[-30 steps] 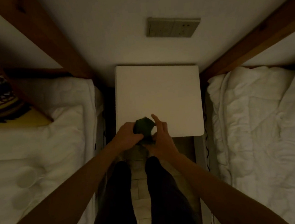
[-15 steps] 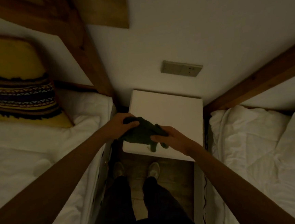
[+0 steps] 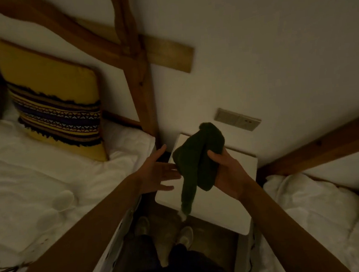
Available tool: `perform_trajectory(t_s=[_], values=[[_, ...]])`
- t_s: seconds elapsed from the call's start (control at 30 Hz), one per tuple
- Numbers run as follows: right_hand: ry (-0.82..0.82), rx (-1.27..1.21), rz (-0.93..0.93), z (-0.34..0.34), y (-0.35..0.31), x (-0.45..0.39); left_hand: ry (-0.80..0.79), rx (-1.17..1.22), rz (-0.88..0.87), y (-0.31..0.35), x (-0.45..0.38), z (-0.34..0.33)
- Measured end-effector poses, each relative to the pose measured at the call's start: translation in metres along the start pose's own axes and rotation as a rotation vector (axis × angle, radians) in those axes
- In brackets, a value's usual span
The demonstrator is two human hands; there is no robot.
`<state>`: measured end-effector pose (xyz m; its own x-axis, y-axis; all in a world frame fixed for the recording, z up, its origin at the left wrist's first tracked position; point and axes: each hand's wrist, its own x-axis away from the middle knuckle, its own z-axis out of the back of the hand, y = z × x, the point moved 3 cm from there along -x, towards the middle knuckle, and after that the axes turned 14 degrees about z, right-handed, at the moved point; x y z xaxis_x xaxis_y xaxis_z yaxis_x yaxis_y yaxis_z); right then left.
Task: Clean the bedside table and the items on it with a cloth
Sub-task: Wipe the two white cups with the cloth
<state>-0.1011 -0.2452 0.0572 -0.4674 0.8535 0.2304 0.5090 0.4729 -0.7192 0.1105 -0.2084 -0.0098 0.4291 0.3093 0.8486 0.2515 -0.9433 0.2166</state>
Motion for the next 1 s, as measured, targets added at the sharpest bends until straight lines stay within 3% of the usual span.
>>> perform_trajectory(t_s=[0.17, 0.27, 0.33, 0.47, 0.63, 0.73, 0.87, 1.0], values=[[-0.038, 0.059, 0.075, -0.011, -0.022, -0.009, -0.191, 0.082, -0.217, 0.019, 0.011, -0.027], [0.017, 0.124, 0.092, -0.011, -0.031, -0.016, -0.201, 0.073, -0.376, 0.035, 0.02, -0.036], [0.109, 0.25, 0.11, -0.005, -0.039, -0.021, -0.096, 0.06, -0.445, 0.047, 0.026, -0.038], [0.243, 0.702, 0.11, 0.018, -0.054, -0.02, 0.267, -0.005, -0.53, 0.062, 0.038, -0.03], [0.332, 0.894, 0.2, 0.028, -0.064, -0.011, 0.397, -0.27, -0.667, 0.069, 0.048, -0.024], [0.189, 1.036, 0.233, 0.026, -0.069, -0.006, 0.445, -0.59, -0.703, 0.069, 0.053, -0.031], [-0.006, 1.414, 0.143, 0.03, -0.069, -0.002, 0.675, -1.021, -0.73, 0.074, 0.057, -0.037], [-0.047, 1.686, 0.157, 0.027, -0.077, -0.003, 0.814, -1.172, -0.844, 0.082, 0.063, -0.038]])
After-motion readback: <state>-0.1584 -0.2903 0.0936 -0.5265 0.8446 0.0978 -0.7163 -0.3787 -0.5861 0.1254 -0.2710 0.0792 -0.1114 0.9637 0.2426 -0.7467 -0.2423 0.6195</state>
